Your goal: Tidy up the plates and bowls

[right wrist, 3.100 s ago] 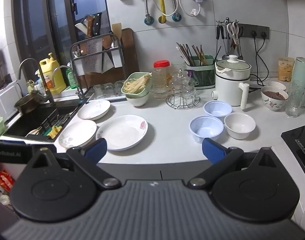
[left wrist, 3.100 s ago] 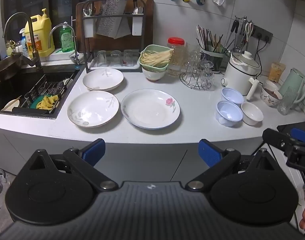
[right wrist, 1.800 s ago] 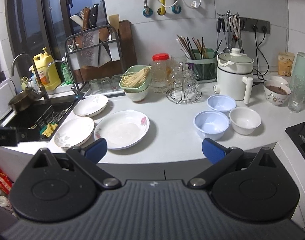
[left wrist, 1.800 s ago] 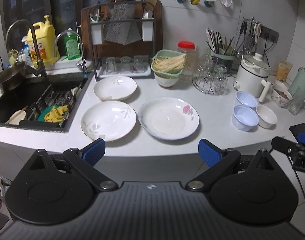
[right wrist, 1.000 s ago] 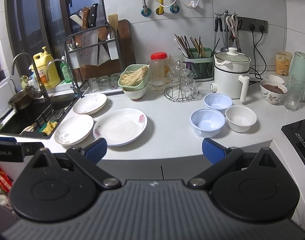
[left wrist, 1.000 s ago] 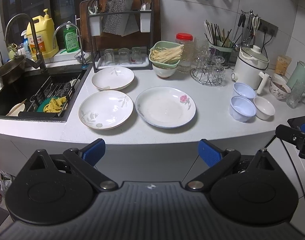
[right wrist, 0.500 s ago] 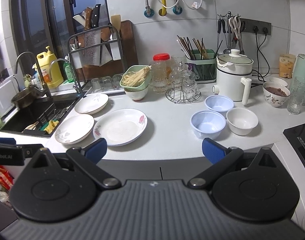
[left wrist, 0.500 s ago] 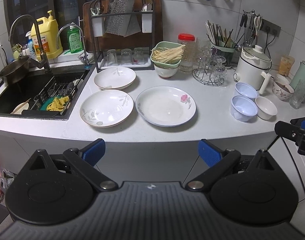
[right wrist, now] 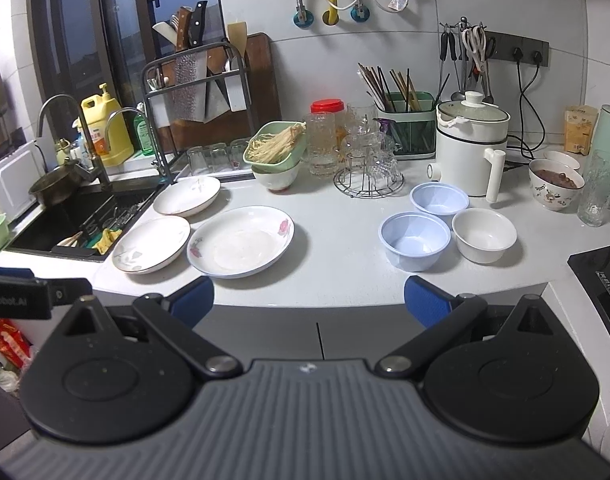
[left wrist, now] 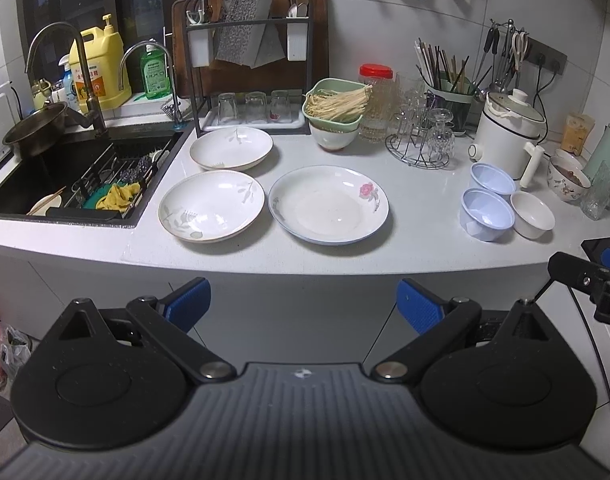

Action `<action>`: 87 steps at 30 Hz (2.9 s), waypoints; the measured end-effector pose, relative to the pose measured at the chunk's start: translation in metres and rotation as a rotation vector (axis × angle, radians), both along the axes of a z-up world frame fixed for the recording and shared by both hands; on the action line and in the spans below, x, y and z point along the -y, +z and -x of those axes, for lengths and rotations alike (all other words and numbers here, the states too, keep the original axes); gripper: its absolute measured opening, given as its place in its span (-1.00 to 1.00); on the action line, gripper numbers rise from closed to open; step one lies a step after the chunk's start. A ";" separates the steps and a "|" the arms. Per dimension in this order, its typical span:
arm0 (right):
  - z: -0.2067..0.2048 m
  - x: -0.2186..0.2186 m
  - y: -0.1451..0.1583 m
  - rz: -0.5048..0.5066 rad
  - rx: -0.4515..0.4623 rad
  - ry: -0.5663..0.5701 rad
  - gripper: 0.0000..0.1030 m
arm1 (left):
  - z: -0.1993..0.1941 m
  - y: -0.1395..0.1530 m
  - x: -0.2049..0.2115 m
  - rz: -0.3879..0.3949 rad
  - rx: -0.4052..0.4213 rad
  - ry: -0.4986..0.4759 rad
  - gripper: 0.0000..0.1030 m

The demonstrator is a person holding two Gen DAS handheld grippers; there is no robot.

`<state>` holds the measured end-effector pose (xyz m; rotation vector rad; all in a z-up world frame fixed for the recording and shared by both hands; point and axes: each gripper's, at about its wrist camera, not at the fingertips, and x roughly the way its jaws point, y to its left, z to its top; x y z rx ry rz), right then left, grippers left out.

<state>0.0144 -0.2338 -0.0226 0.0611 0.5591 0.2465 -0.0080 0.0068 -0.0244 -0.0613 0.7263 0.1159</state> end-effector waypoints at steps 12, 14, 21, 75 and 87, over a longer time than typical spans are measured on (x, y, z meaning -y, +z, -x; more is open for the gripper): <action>-0.008 0.002 -0.002 -0.006 -0.005 0.025 1.00 | -0.008 0.001 0.003 -0.002 -0.010 0.010 0.96; -0.011 0.002 -0.003 -0.006 -0.007 0.023 1.00 | -0.011 0.001 0.003 0.000 -0.012 0.008 0.96; -0.020 0.003 -0.006 -0.002 -0.017 0.017 1.00 | -0.023 -0.004 0.001 0.005 -0.025 0.009 0.96; -0.176 -0.226 -0.043 -0.121 -0.200 -0.131 0.90 | -0.297 -0.065 -0.252 0.055 -0.136 -0.261 0.96; -0.212 -0.287 -0.092 -0.168 -0.315 -0.144 0.73 | -0.353 -0.130 -0.307 0.093 -0.236 -0.361 0.96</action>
